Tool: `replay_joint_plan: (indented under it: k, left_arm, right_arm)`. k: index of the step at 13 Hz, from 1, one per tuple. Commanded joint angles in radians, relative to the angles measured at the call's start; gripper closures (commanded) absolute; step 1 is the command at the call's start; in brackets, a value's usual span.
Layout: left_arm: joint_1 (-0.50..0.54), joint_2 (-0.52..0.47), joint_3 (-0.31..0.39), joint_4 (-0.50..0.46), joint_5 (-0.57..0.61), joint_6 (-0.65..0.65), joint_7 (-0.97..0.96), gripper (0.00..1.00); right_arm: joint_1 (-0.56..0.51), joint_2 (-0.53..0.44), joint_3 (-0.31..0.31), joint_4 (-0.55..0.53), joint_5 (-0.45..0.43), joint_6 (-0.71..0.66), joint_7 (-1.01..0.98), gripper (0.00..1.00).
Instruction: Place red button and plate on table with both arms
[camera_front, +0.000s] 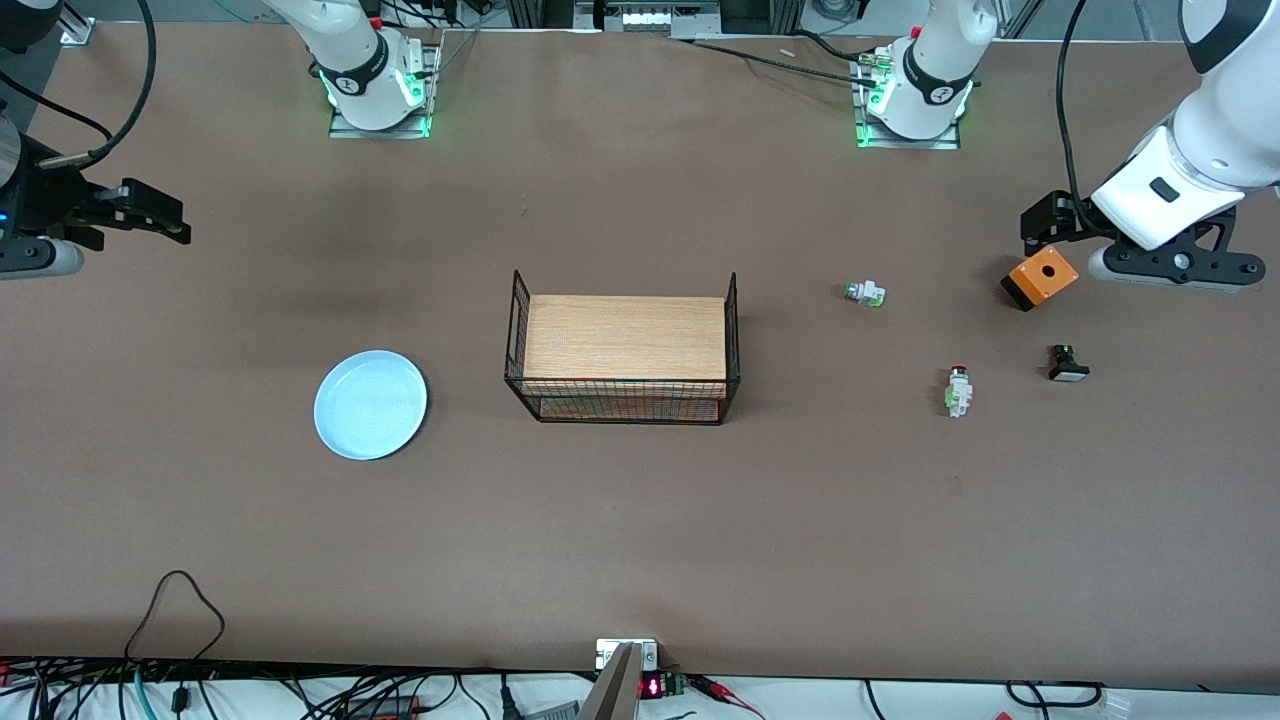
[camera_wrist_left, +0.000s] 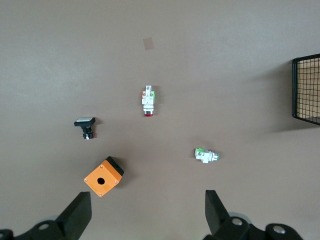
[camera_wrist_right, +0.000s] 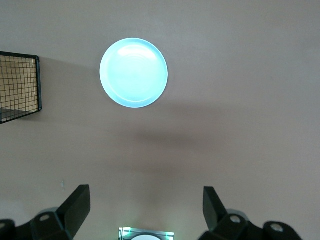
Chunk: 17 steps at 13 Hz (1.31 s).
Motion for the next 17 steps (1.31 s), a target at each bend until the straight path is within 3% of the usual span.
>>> replay_joint_plan:
  k: [1,9,12,17]
  left_arm:
    - [-0.004,-0.001,0.004,0.012,-0.001,-0.003,0.005,0.00]
    - [-0.004,0.001,0.004,0.012,-0.001,-0.003,0.004,0.00]
    - [-0.004,0.001,0.004,0.012,-0.001,-0.003,0.005,0.00]
    - [-0.004,0.001,0.004,0.012,-0.001,-0.003,0.004,0.00]
  right_arm:
    - [-0.012,0.009,0.005,0.041,-0.006,0.033,0.009,0.00]
    - [-0.011,0.012,0.005,0.045,-0.011,0.018,0.003,0.00]
    - [-0.009,0.016,0.005,0.051,-0.009,-0.121,0.004,0.00]
    - [-0.001,0.032,0.009,0.093,-0.029,-0.180,0.004,0.00]
